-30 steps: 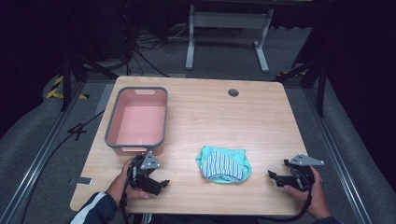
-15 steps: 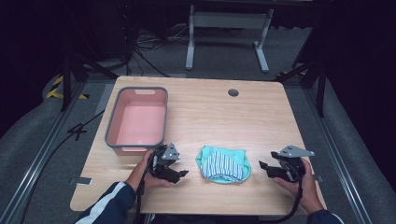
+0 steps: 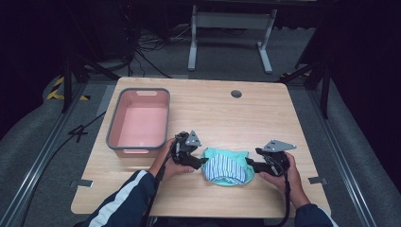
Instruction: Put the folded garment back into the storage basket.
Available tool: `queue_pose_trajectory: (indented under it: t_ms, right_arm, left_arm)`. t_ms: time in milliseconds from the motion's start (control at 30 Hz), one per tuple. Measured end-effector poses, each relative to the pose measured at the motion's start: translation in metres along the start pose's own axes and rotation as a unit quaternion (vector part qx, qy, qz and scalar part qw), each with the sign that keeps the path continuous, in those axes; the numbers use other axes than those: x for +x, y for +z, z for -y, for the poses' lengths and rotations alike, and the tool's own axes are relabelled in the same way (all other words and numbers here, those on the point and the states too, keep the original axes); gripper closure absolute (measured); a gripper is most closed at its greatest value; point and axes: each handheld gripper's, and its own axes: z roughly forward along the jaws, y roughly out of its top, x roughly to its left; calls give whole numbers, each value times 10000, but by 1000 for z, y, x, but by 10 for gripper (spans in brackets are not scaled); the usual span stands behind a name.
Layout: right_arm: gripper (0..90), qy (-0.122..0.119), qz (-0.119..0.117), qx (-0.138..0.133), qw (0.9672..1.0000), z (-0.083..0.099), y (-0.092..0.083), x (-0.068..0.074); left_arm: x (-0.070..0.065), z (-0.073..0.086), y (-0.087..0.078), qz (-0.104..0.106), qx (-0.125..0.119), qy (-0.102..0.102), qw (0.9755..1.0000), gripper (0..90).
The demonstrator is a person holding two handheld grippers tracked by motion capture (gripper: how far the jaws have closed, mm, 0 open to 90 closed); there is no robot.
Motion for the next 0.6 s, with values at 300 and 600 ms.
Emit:
queue_pose_trajectory:
  t_ms: [300, 600]
  right_arm:
    - [377, -43, -65, 246, 9997, -8, 24, 3]
    - [353, 333, -168, 446, 9983, 4, 34, -5]
  left_arm:
    - [1, -3, 24, -53, 127, -20, 9999, 290]
    - [6, 5, 29, 115, 67, -196, 9997, 261]
